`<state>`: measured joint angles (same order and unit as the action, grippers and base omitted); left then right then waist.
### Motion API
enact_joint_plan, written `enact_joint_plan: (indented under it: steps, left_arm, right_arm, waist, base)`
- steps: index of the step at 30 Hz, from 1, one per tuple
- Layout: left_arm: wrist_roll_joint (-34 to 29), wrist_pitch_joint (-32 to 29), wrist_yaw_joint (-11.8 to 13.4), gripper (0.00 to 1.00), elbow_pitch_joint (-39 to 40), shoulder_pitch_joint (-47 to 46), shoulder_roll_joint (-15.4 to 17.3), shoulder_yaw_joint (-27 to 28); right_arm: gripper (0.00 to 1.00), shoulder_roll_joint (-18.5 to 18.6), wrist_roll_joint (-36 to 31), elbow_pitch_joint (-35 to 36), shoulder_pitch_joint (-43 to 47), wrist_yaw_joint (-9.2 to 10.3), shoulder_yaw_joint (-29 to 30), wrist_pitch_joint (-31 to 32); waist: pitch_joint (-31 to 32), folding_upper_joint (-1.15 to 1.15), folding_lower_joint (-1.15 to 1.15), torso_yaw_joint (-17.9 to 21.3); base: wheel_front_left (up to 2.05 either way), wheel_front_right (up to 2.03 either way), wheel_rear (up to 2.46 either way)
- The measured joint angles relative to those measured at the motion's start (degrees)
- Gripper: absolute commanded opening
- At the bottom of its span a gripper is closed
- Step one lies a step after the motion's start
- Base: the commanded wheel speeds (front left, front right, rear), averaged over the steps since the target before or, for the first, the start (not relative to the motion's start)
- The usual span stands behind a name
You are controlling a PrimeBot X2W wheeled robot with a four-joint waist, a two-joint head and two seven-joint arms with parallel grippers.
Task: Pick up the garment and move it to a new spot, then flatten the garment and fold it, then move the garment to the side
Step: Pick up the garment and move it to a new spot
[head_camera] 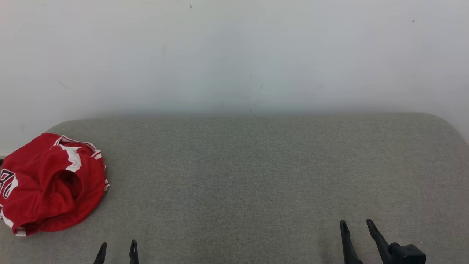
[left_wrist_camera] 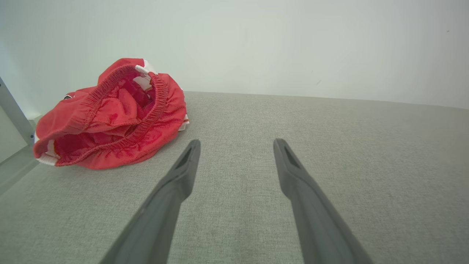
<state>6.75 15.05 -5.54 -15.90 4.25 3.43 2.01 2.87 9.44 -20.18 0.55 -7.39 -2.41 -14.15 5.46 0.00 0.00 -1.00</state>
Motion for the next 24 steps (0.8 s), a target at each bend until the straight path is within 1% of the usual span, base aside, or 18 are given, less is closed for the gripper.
enact_joint_plan:
  steps: [6,15,16,24]
  left_arm:
    - [0.2,0.0,0.1,1.00,0.0,0.1,-0.2,0.5]
    - [-0.2,0.0,0.1,1.00,0.6,1.1,0.2,1.9]
    - [-0.2,0.0,0.1,1.00,0.6,1.1,0.2,1.9]
    - [-0.7,0.0,0.1,1.00,1.4,1.8,0.9,2.8]
  right_arm:
    - [1.00,0.0,-0.2,0.2,0.6,0.00,0.4,0.1]
    - [1.00,0.0,-1.0,-0.1,1.3,0.00,0.9,0.0]
    - [1.00,0.0,-1.0,-0.1,1.3,0.00,0.9,0.0]
    - [1.00,0.0,-0.3,-0.6,1.3,0.00,0.2,-0.3]
  waist:
    - [0.2,0.00,0.00,-3.1]
    - [0.5,0.00,0.00,-10.3]
    - [0.5,0.00,0.00,-10.3]
    - [0.8,0.00,0.00,-17.8]
  base:
    - [0.00,0.00,0.00]
    - [0.00,0.00,0.00]
    - [0.00,0.00,0.00]
    - [0.00,0.00,0.00]
